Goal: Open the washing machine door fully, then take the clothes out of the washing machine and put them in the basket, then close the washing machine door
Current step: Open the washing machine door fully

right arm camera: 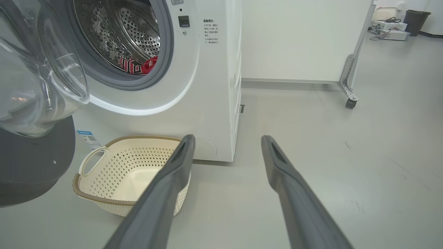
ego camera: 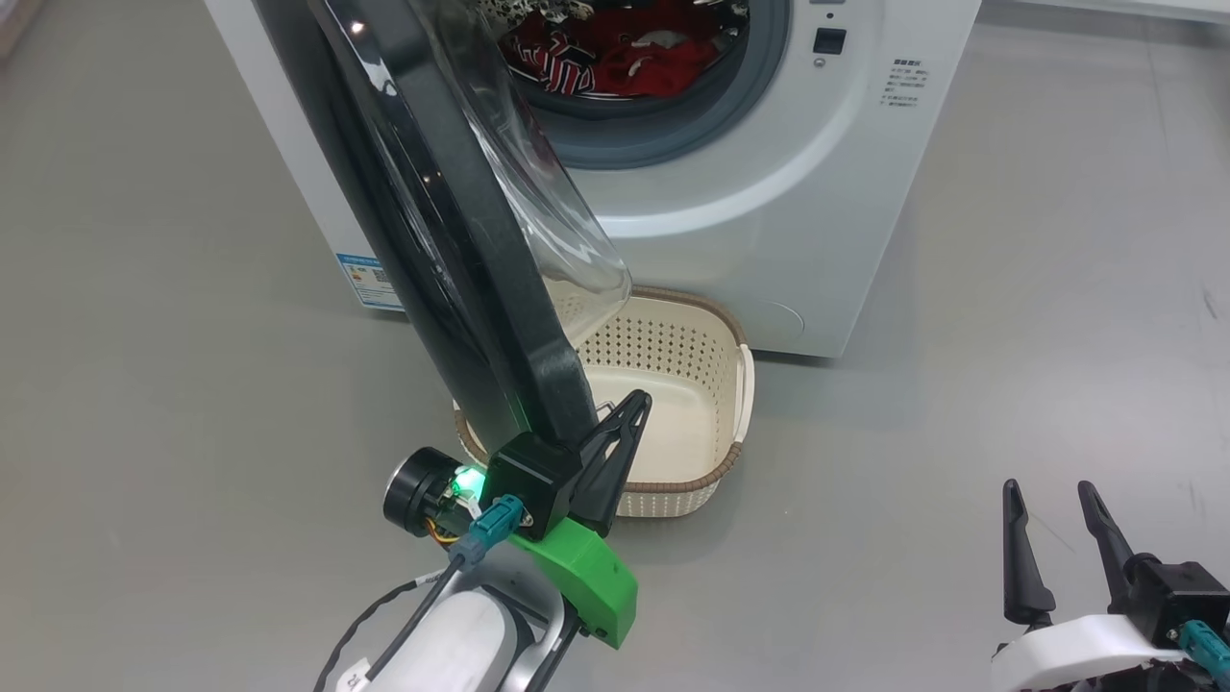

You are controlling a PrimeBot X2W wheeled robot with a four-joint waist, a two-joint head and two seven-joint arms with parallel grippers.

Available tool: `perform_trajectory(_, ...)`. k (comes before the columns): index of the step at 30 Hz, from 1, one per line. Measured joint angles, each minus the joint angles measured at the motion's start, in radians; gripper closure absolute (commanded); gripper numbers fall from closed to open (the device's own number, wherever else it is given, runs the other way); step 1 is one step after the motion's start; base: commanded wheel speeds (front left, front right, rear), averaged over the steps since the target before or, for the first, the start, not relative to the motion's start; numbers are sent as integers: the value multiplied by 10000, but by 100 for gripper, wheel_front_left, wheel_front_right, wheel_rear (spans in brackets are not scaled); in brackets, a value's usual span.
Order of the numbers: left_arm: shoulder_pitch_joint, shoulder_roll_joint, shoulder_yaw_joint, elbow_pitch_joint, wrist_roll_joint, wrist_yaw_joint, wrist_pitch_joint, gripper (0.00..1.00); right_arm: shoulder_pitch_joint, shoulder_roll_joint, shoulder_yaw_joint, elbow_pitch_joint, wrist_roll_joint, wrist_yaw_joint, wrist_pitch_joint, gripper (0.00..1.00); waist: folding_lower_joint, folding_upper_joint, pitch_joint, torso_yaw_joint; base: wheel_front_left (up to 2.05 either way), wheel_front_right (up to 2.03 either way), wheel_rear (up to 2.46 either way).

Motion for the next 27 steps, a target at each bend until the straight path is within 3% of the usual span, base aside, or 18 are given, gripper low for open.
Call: perform_trajectory(27, 879, 0, 711, -441, 418, 48, -619, 100, 123, -113, -171, 52, -88, 2, 0, 0, 0, 0, 41, 1625, 0, 0, 0)
